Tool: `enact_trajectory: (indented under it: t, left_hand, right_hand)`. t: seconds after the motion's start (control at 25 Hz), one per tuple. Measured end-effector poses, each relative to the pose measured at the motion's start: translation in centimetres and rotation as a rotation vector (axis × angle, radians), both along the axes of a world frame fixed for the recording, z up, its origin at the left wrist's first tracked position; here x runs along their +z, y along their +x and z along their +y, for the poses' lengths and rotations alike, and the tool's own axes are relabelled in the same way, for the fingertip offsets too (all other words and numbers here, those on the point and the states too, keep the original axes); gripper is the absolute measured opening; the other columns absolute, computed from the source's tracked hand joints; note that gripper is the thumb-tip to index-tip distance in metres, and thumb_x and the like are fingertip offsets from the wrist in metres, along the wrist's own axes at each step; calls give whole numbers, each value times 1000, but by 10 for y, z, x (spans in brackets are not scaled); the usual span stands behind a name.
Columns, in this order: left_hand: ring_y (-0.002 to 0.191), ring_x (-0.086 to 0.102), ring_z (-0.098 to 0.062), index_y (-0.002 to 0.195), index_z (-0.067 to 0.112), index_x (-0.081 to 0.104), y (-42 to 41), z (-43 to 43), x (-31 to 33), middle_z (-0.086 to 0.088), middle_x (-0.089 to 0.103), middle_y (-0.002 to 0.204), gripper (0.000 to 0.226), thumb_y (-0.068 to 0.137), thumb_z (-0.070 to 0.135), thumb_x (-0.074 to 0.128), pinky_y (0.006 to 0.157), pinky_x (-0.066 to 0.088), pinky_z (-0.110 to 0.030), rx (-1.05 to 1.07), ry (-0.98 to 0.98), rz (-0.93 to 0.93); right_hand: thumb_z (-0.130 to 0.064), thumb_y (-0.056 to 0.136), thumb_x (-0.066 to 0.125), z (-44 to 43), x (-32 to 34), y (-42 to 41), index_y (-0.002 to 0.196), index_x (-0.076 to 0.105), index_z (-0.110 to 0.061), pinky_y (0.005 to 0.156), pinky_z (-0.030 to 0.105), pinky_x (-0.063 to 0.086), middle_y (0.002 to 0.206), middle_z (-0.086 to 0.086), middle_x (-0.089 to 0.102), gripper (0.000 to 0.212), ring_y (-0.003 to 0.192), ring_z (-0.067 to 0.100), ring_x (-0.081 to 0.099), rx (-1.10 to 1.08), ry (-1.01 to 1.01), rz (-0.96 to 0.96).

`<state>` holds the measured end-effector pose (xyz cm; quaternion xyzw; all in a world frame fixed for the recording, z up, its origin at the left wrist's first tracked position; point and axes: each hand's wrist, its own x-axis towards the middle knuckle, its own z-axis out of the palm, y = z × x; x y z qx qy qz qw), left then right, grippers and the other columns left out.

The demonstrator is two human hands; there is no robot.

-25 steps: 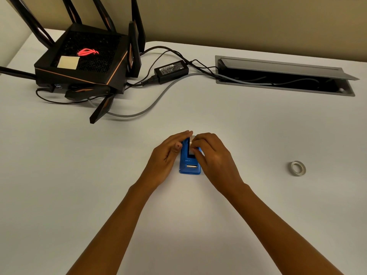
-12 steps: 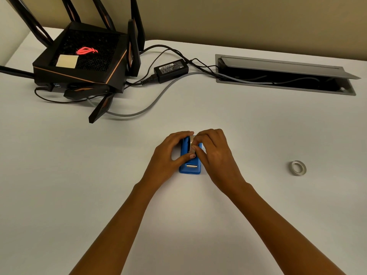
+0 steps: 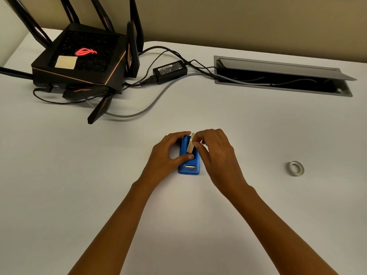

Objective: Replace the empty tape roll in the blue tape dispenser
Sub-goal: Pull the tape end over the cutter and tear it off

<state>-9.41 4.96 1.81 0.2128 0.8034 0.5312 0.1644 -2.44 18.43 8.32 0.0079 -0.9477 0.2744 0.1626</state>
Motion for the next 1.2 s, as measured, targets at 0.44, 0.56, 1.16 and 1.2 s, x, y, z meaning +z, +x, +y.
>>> enact_trajectory:
  t: [0.44,0.56,1.16,1.2]
  left_hand:
    - [109,52,-8,114,40,46,-1,-1,6,12,52,121,54,71,24,74,90,39,-6,-47,22,-21]
    - [112,51,-11,120,28,48,-2,1,9,3,54,127,52,73,28,71,93,39,-14,-28,-4,-17]
    - [106,51,-8,125,30,39,2,7,28,11,51,122,50,80,29,63,85,35,0,-31,-5,0]
    - [107,51,-7,123,31,40,3,8,30,13,51,122,49,80,34,62,84,36,0,-32,3,-2]
  right_hand:
    - [3,85,65,3,-5,-6,94,64,4,70,29,47,87,18,67,9,77,27,62,-19,-120,-50]
    - [1,88,63,3,-4,-7,98,62,3,71,30,51,89,18,67,10,77,25,61,-45,-151,-63]
    - [-6,88,65,10,8,-10,108,61,-5,78,4,42,91,9,69,20,80,13,61,-113,-288,-9]
    - [-5,88,65,11,9,-10,107,62,-5,78,3,42,91,8,69,19,79,11,60,-111,-298,12]
